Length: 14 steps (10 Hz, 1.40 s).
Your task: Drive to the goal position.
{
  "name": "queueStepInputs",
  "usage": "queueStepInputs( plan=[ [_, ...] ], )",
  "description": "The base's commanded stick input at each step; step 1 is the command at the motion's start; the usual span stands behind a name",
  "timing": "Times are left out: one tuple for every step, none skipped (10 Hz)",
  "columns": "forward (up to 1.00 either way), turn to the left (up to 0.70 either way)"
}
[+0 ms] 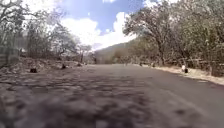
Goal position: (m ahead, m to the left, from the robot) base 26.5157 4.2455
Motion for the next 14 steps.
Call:
queueStepInputs(
  plan=[
    [0.7,0.0],
    [0.7,0.0],
    [0.7,0.0],
    [0.7,0.0],
    [0.7,0.0],
    [0.7,0.0],
    [0.7,0.0],
    [0.7,0.0],
    [0.7,0.0],
    [0.7,0.0],
    [0.7,0.0],
    [0.7,0.0],
    [0.7,0.0],
    [0.7,0.0]
  ],
)
